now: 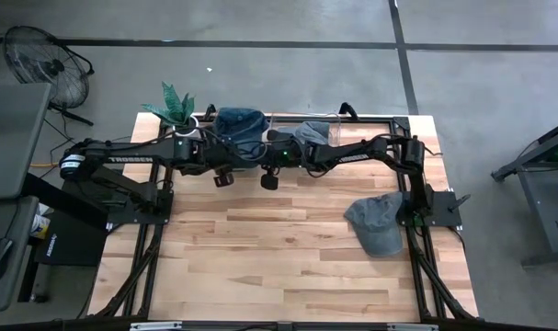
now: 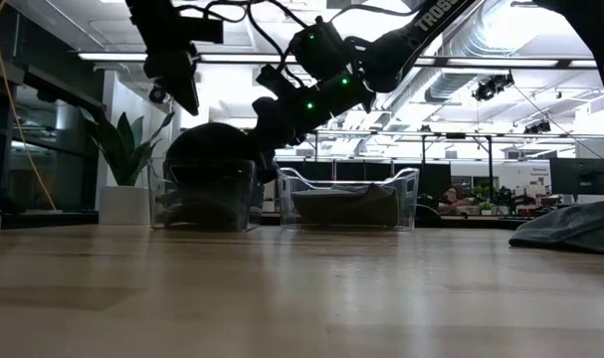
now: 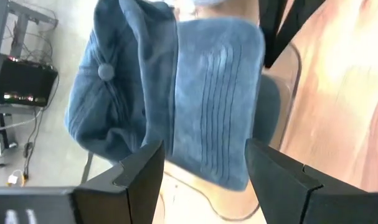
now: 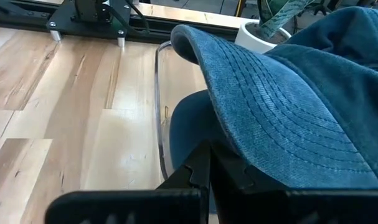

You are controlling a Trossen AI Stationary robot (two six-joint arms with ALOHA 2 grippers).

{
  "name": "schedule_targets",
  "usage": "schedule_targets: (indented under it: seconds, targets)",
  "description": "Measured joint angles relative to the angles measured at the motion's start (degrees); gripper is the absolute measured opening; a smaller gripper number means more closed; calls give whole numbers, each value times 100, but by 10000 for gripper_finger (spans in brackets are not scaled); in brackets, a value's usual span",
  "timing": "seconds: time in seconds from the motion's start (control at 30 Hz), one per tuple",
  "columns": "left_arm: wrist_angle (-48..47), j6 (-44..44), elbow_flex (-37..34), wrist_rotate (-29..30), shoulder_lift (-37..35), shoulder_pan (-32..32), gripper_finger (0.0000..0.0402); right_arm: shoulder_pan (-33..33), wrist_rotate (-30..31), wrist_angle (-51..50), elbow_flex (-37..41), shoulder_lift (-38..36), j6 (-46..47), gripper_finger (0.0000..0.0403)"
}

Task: Pick & Place hat
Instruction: Put the blue cap into the left transparent bin

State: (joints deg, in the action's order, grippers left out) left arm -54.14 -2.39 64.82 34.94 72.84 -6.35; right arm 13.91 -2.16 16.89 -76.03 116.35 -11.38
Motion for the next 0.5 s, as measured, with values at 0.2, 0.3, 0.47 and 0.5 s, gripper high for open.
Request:
schedule_targets:
  seconds: [0.2,0.3,0.47,0.5]
  targets:
    - [-23,332,0,159,-23,0,218,-24,-227,-171,0,-2,105,0]
    - [15,478,0,413,-182,0,218,-91,-206,-186,2,0,73,0]
    - [-6,686,-2,570,-260,0,217,-167,-195,-13,2,0,86,0]
    - [-16,720,-2,580,-270,0,217,-168,-233,-10,2,0,123,0]
